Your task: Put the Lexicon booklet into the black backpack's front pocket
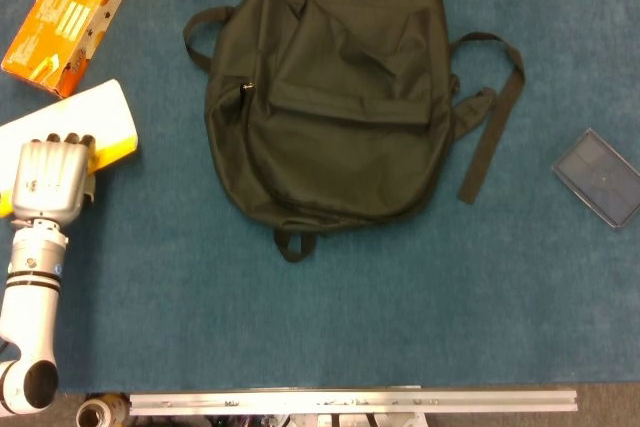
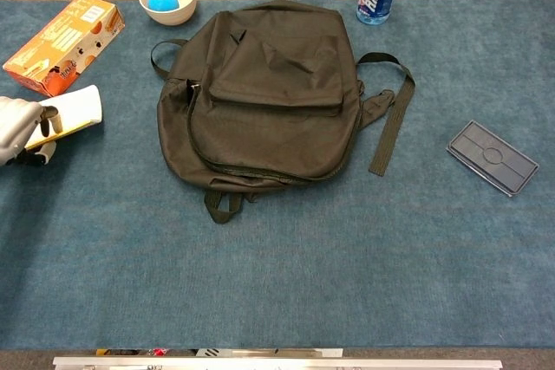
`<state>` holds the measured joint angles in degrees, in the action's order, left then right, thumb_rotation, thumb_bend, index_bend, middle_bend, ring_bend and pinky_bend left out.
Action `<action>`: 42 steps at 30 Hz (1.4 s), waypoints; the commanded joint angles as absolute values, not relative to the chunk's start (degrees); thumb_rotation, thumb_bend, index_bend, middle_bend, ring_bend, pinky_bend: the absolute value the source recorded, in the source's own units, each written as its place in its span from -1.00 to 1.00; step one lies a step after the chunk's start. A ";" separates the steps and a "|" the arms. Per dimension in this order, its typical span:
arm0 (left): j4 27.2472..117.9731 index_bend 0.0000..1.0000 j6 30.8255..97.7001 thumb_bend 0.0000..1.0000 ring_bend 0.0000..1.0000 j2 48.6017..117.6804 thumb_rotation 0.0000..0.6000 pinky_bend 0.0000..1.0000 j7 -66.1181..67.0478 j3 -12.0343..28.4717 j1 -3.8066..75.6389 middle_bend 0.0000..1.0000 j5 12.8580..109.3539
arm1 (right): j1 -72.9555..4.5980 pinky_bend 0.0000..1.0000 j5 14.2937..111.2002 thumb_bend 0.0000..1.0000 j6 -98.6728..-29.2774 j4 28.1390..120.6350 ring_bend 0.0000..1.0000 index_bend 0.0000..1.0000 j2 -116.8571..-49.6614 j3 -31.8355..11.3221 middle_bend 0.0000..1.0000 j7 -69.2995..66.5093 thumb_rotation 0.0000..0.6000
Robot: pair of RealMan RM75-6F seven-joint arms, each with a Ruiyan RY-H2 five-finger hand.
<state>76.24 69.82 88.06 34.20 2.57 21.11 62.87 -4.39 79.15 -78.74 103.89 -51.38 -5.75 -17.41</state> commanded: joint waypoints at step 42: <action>72.61 0.34 95.96 -0.26 0.01 78.55 1.00 0.25 14.06 -3.71 18.76 0.20 104.37 | -21.44 -0.57 79.67 -1.00 -58.38 117.77 -0.77 -0.78 -54.86 -7.90 -0.52 -4.99 1.00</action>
